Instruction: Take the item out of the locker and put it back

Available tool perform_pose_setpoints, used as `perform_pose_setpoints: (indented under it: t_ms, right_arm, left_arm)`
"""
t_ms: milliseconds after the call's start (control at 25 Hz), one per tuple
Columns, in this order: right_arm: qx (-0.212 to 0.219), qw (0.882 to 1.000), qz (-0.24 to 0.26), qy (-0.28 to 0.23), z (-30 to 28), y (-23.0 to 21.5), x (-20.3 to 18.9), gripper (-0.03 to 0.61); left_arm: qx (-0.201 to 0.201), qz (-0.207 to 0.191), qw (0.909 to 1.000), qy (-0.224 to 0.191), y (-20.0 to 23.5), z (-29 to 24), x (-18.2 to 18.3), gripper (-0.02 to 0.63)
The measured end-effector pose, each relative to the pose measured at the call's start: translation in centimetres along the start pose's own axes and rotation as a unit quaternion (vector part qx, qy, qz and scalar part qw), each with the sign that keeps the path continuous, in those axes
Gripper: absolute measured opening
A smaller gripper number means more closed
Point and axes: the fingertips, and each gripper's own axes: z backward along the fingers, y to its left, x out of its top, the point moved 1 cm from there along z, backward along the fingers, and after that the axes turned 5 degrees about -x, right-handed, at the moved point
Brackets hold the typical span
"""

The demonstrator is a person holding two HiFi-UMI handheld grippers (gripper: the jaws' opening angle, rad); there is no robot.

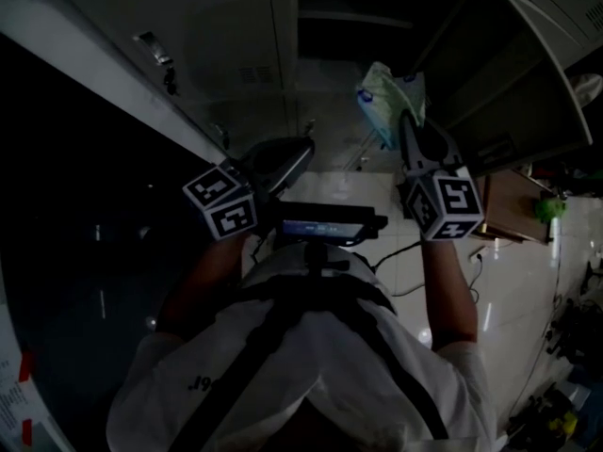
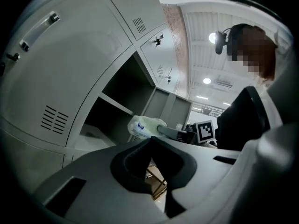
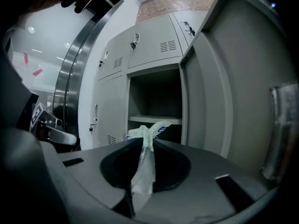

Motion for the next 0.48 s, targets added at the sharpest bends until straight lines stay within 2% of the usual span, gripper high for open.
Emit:
perform_pose_setpoints:
  t_ms: [480]
  right_arm:
    - [-0.004,0.998,0.024,-0.055,-4.3,-0.7,6.3,0.044]
  left_arm:
    - [0.007,-0.046,0.9984,-0.031,1.4,-1.4,4.0,0.003]
